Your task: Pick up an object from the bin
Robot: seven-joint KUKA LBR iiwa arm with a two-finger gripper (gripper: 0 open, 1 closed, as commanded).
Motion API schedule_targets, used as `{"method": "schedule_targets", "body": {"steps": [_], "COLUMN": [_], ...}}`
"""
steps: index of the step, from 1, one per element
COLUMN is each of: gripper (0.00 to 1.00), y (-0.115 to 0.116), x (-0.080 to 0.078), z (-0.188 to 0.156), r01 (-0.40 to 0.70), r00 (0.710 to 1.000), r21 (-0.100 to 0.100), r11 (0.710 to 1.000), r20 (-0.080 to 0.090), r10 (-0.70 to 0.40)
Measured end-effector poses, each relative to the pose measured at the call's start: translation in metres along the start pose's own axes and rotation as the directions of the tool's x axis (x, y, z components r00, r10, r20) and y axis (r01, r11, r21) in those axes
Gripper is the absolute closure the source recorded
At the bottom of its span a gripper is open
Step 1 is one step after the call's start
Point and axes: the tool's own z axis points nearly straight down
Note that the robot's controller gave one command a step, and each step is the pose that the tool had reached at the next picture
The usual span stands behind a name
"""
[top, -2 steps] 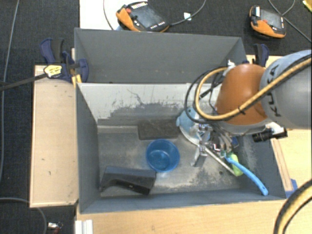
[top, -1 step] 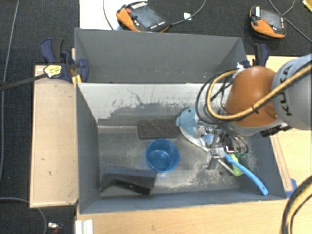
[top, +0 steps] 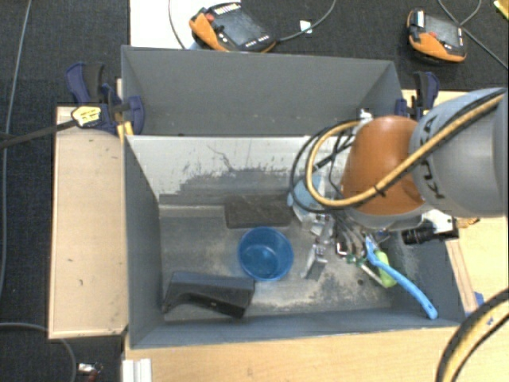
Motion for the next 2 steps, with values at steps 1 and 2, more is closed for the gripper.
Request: {"method": "schedule_targets", "body": {"steps": [1,2], "gripper": [0.00,0.00], "y": [-0.007,0.064], "x": [-0.021,0.018], "z": [-0.018,0.005], "r01": [0.191,0.006], "r00": [0.981,1.000], "r21": [0.005,-0.006], "r11": [0.981,1.000], "r20": [0.008,0.011], "r10": [-0.191,-0.006]}}
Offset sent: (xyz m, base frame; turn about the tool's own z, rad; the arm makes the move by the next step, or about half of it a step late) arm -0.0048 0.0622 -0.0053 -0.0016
